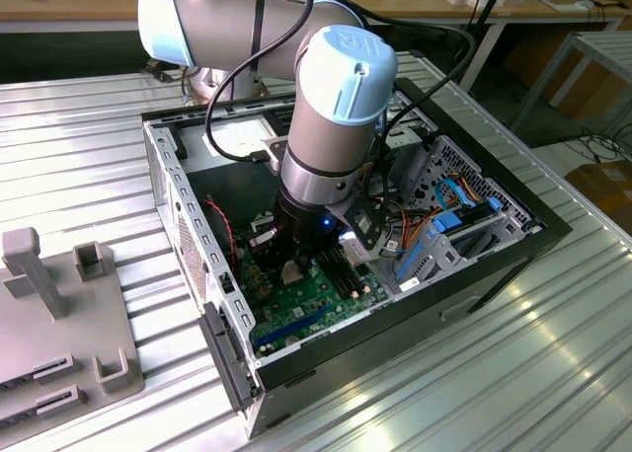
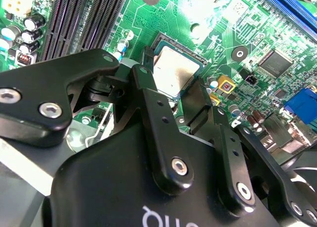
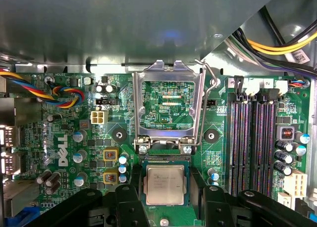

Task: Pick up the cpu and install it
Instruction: 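Place the cpu into insertion slot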

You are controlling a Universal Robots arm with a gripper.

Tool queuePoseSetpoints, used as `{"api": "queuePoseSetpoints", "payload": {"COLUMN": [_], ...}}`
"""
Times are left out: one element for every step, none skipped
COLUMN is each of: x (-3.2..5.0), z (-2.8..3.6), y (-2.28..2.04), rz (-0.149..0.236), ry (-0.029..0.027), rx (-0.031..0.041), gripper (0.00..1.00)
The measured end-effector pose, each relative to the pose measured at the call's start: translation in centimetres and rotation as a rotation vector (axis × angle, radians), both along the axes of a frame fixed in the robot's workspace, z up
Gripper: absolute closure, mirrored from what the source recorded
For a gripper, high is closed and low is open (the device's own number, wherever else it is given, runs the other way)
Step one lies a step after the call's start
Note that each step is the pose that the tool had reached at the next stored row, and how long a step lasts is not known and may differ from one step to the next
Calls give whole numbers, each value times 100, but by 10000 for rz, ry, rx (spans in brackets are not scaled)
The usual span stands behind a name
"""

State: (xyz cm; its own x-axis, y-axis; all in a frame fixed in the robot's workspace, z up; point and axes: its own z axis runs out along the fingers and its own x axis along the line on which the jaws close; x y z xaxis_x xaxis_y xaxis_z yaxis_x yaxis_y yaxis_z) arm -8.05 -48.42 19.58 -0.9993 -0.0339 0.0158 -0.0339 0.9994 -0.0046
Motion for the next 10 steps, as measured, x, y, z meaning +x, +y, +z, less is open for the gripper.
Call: {"api": "queuePoseSetpoints", "payload": {"x": [1,1,2,2,2,3,3,3,3,3], "z": [0,0,0,0,0,0,0,0,0,0], "y": [0,0,0,0,0,0,0,0,0,0], "rz": [0,1,1,1,1,1,2,2,2,1], "ry": [-1,-1,-1,-1,-1,-1,-1,-1,-1,-1], "rx": [0,-1,1,0,0,1,0,1,0,1], "gripper": [53,53,53,53,53,53,53,53,53,53]}}
